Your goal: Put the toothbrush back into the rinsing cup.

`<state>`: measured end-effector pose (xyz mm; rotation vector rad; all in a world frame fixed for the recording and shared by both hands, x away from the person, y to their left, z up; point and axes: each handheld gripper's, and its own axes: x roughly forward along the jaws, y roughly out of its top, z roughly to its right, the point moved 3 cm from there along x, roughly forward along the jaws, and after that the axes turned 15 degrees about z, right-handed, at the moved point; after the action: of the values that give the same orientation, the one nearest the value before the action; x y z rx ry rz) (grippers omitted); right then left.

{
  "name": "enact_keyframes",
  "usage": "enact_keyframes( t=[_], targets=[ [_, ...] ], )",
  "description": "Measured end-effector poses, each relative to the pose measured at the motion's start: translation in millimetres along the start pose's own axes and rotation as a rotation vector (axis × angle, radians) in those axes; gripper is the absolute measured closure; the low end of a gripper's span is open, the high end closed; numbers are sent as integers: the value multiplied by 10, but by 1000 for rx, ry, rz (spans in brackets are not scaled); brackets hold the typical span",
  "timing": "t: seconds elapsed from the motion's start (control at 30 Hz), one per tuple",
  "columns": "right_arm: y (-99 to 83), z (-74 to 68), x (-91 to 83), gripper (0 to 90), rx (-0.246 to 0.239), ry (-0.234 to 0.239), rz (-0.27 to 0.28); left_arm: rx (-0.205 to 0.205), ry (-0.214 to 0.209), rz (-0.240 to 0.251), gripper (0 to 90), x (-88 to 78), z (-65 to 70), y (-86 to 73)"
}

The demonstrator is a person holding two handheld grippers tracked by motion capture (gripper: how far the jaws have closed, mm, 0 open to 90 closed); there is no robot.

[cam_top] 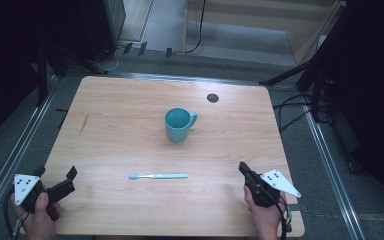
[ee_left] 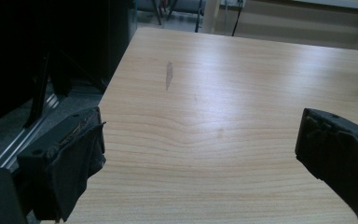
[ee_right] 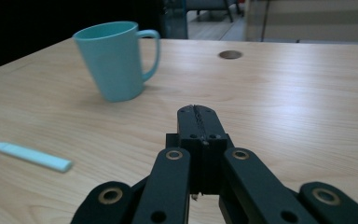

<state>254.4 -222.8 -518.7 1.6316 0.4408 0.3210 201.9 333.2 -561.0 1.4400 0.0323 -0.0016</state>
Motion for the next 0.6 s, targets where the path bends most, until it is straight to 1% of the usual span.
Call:
enact_keyframes(
  t=[0.03, 0.07, 0.17, 0.27, 0.3, 0.4, 0.43, 0.53, 0.6],
  targets=[
    [-3, -46, 34, 900, -4, 11, -7, 0, -1, -2, 14, 0, -1, 0],
    [-11, -121, 90, 900, -9, 31, -17, -1, -1, -3, 14, 0, -1, 0],
    [-31, -273, 224, 900, -5, 77, -51, 1, -2, -2, 14, 2, 0, 0],
    [-44, -386, 351, 900, -2, 116, -110, 2, -1, -3, 14, 3, 4, 0],
    [-51, -424, 403, 900, -1, 134, -146, 2, -1, -3, 14, 4, 6, -1],
    [-67, -528, 549, 900, -48, 169, -243, 7, -1, -7, 14, 6, 7, -1],
    [-74, -560, 601, 900, -51, 181, -283, 9, -1, -9, 14, 6, 8, -1],
    [-101, -641, 749, 900, -89, 206, -383, 12, -3, -10, 14, 6, 11, -1],
    [-115, -690, 841, 900, -113, 216, -433, 12, -4, -10, 14, 7, 12, -1]
  ],
)
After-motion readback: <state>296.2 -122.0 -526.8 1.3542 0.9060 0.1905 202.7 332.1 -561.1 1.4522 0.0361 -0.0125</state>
